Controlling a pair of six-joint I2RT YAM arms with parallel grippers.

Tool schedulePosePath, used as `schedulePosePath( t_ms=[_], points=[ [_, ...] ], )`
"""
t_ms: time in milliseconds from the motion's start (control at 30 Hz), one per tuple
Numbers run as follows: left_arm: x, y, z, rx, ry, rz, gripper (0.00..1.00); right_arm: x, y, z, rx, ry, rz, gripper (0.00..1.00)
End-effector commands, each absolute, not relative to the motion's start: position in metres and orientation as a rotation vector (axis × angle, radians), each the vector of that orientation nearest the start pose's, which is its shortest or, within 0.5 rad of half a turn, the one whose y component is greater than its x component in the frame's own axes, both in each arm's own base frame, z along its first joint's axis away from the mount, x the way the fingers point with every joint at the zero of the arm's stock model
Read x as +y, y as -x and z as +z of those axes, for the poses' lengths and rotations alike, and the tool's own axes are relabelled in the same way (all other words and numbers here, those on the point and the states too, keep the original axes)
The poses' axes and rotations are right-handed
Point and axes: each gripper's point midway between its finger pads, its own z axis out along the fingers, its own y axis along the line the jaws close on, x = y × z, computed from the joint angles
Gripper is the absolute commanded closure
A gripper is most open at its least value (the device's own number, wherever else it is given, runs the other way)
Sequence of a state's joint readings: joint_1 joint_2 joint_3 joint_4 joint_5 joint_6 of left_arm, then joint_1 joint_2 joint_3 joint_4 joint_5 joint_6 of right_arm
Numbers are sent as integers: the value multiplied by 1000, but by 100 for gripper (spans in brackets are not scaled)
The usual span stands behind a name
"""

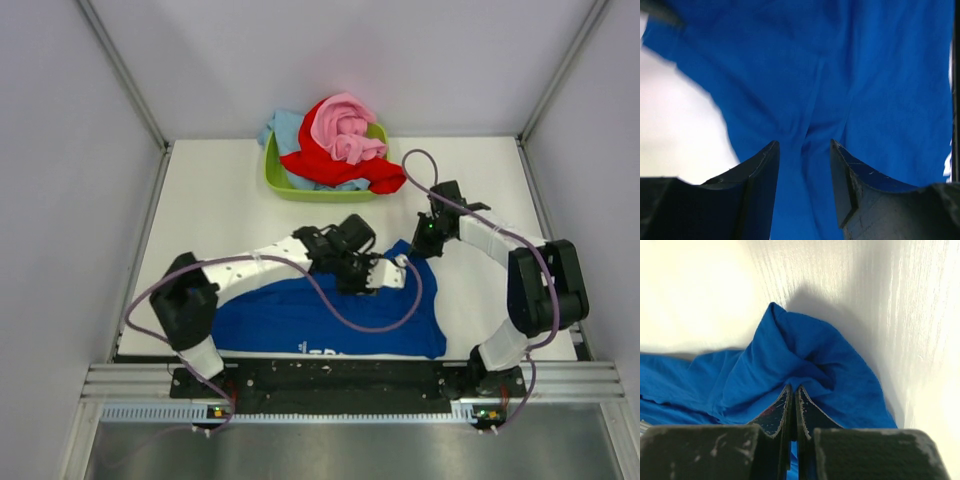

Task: Fold and stack the t-shirts
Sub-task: Fold the other side of the tshirt into a rectangle

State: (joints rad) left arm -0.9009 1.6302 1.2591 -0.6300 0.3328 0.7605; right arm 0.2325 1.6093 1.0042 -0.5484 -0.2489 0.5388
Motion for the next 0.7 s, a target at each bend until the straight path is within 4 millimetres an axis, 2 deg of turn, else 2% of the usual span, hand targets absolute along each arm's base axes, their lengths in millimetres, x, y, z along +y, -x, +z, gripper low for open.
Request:
schedulePosePath(
  t_ms=[0, 133, 333, 467, 567, 667],
  points=[
    [-392, -209, 115, 1509, -1997, -551, 50, 147, -334, 65, 2681, -357, 616, 100],
    [-415, -201, 88, 1530, -2056, -607, 51, 147, -332, 62, 2684, -367, 623, 100],
    [-416, -199, 53, 1556, -2122, -586, 52, 146, -329, 61, 2684, -361, 615, 100],
    [-417, -202, 43, 1578, -2119, -566, 51, 147, -330, 61, 2679, -356, 625, 100],
    [-424, -210, 40, 1616, -2065, -543, 52, 146, -329, 60, 2680, -352, 627, 100],
    [-429, -205, 40, 1635, -2058, -586, 54, 145, -328, 59, 2681, -346, 617, 100]
  ],
)
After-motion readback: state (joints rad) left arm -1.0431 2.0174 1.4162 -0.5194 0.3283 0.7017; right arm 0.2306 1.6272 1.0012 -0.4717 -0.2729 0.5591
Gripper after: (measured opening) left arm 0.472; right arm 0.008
